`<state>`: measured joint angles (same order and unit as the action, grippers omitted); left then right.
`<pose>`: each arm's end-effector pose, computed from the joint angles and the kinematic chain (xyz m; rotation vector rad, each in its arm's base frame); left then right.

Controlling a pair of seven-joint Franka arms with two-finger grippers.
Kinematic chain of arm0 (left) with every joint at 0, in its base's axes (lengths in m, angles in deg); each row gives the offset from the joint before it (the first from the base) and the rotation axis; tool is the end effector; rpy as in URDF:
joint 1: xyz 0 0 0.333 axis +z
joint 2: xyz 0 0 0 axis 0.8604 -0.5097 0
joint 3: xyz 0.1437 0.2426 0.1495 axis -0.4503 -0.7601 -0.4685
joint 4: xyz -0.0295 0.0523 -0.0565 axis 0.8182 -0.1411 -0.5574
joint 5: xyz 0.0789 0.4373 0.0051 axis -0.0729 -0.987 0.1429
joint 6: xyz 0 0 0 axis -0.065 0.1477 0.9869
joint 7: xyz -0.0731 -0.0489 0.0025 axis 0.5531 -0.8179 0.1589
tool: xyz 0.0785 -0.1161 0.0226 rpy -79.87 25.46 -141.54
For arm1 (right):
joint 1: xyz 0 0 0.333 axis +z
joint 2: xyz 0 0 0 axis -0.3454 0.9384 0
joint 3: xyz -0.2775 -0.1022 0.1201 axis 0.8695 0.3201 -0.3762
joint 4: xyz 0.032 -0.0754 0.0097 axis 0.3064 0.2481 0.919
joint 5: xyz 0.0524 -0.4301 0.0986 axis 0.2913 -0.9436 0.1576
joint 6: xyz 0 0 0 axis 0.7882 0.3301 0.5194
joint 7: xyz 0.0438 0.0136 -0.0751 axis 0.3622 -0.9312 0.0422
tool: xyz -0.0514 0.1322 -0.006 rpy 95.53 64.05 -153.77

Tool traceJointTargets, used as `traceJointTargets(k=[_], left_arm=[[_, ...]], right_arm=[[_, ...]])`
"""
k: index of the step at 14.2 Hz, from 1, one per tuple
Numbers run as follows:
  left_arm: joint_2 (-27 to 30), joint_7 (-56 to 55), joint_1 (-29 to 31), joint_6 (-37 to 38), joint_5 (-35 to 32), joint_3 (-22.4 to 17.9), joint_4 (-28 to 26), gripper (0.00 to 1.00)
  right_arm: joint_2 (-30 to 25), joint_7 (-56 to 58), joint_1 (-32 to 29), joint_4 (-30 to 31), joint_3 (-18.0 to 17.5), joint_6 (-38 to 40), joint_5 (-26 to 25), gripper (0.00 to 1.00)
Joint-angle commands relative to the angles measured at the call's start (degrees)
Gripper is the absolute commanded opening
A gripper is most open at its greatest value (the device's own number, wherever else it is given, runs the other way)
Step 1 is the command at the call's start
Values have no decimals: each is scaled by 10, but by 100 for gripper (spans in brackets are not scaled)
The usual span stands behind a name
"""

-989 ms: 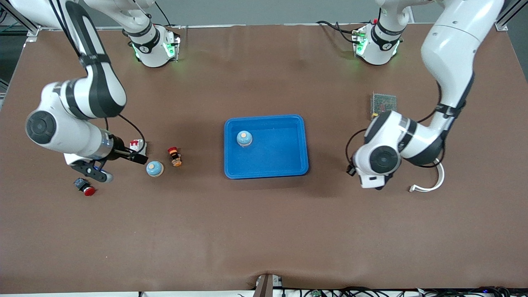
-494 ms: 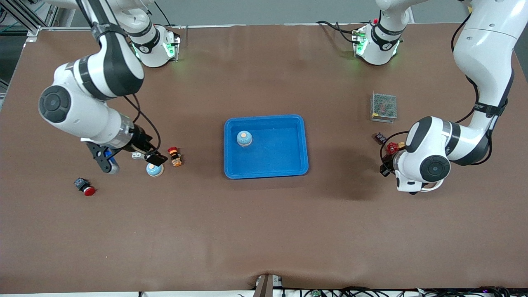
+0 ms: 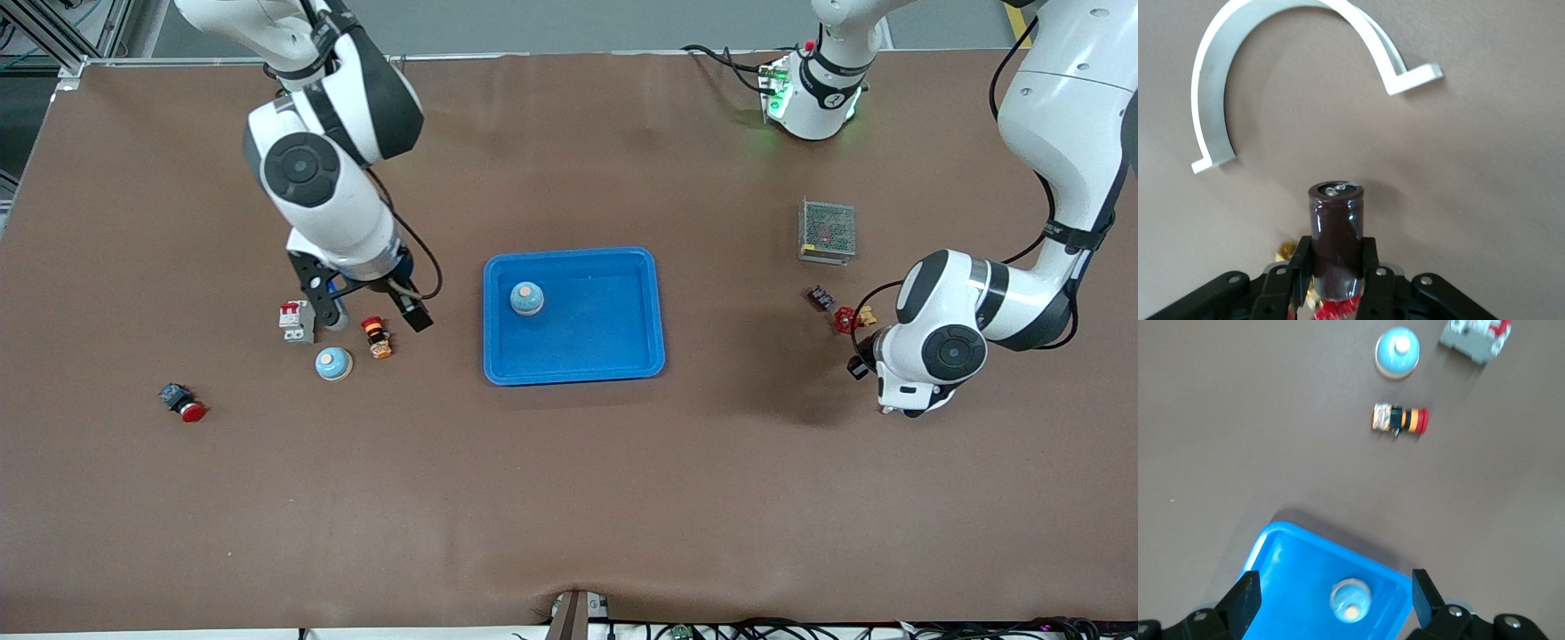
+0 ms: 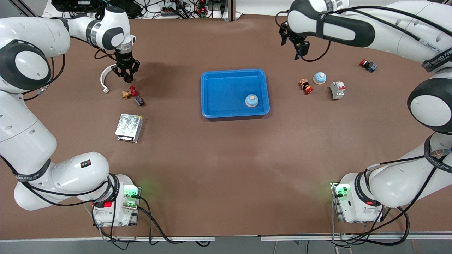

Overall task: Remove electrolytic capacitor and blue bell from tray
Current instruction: 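Carry the capacitor toward the valve while the right gripper returns to the tray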

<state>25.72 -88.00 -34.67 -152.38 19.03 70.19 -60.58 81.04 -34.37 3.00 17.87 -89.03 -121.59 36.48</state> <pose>0.6348 -0.0250 0.1346 -2.6827 -0.8992 0.2808 0.5841 0.3268 0.3742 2.6885 -1.6162 -0.0398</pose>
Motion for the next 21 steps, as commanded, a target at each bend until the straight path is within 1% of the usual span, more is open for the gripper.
traceJointTargets(k=[1,4,6,7,8,11,12,13,14,15,16,19,21], left_arm=[[-2,4,12,-23,-33,3,-11,0],[-9,2,15,-37,-33,3,-11,0],[-12,0,15,-41,-33,3,-11,0],[-13,-1,15,-48,-33,3,-11,0],[-15,-3,15,-56,-33,2,-11,0],[-21,-8,14,-67,-36,2,-10,0],[-22,-8,13,-67,-36,1,-9,15],[-25,-8,12,-67,-36,1,-6,34],[-27,-8,12,-67,-36,1,-5,48],[-27,-8,12,-67,-36,1,-4,83],[-26,-8,12,-68,-36,1,-4,100],[-13,-10,12,-63,-33,5,-4,100],[1,-8,12,-60,-28,12,-4,100]], right_arm=[[14,-62,26,6,3,-31,-10,100],[42,-74,47,5,5,-20,-20,100],[59,-134,60,5,5,-77,-21,100],[70,-154,67,4,5,-85,-27,100],[76,-159,79,4,5,-88,-45,100],[97,-176,80,10,5,-120,-50,100],[106,-195,81,14,5,-142,-50,100],[115,-212,81,17,5,-164,-50,100],[125,-219,83,20,5,-174,-51,100],[131,-220,83,21,5,-181,-51,100],[134,-221,83,27,5,-195,-51,100],[136,-232,83,56,5,-243,-51,100],[148,-240,83,57,5,-256,-50,100]])
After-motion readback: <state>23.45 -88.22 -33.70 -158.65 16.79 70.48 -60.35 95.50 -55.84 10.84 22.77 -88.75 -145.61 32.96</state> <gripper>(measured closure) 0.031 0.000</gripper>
